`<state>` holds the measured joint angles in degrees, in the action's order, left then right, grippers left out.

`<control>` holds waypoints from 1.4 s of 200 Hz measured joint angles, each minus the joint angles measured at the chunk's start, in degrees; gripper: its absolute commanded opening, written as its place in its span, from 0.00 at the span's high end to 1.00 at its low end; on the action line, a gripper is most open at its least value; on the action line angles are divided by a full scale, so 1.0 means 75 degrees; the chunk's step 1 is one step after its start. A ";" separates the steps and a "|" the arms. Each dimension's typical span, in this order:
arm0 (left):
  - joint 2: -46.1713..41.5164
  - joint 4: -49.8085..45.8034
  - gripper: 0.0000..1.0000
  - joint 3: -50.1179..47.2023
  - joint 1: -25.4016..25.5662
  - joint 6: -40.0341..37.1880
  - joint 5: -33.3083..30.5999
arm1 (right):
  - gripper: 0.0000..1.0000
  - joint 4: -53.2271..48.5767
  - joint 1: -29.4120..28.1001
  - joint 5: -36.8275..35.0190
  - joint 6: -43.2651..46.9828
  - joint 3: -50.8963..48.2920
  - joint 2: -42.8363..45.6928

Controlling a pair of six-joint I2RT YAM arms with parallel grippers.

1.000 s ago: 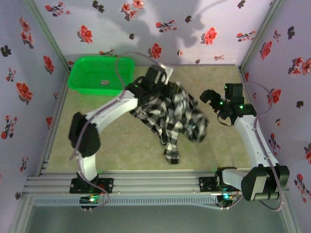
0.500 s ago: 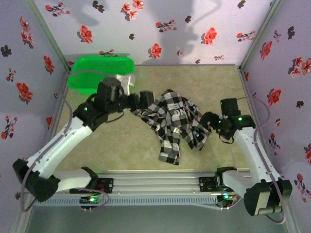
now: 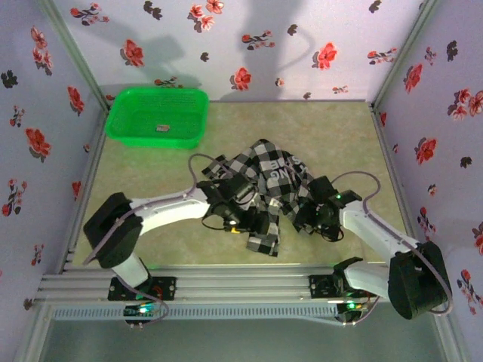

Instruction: Fold and stack the long sleeve shirts

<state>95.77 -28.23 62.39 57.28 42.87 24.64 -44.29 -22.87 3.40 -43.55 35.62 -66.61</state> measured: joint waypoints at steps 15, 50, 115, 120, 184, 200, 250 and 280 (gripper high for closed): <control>0.0423 0.0052 0.19 0.0187 0.0052 0.0017 0.0105 | 0.36 0.0353 0.0035 -0.0102 -0.0140 -0.0032 -0.0335; 0.1475 -0.0105 0.33 0.0924 0.0073 -0.0061 0.0265 | 0.61 0.0720 0.0373 -0.0248 -0.0239 0.0227 -0.0868; 0.1990 -0.0755 0.83 0.1154 0.0079 -0.0306 0.0254 | 0.95 0.0673 0.1871 0.0280 0.0020 0.1303 -0.0137; 0.2025 -0.0828 0.91 0.1154 0.0079 -0.0370 0.0230 | 0.97 0.0676 0.1926 0.0382 -0.0015 0.1364 -0.0061; 0.1649 -0.1821 1.00 0.1851 -0.0388 -0.0615 -0.0653 | 0.98 0.0647 0.2270 0.1384 -0.0140 0.3526 0.0417; 0.1003 -0.1888 1.00 0.1851 -0.0562 -0.0568 -0.0935 | 0.98 0.0600 0.2340 0.1425 -0.0108 0.4124 0.0417; -0.1102 -0.1906 0.36 0.1501 -0.0595 -0.0469 -0.1282 | 0.96 0.0414 0.2565 0.1626 -0.0073 0.4427 0.0338; -0.0239 -0.1868 0.22 0.1451 -0.0140 -0.0364 -0.1061 | 0.96 0.0312 0.2565 0.1661 -0.0070 0.4374 0.0157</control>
<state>93.97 -42.24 73.28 56.23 40.14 16.69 -41.95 -3.64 15.86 -44.07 68.42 -65.43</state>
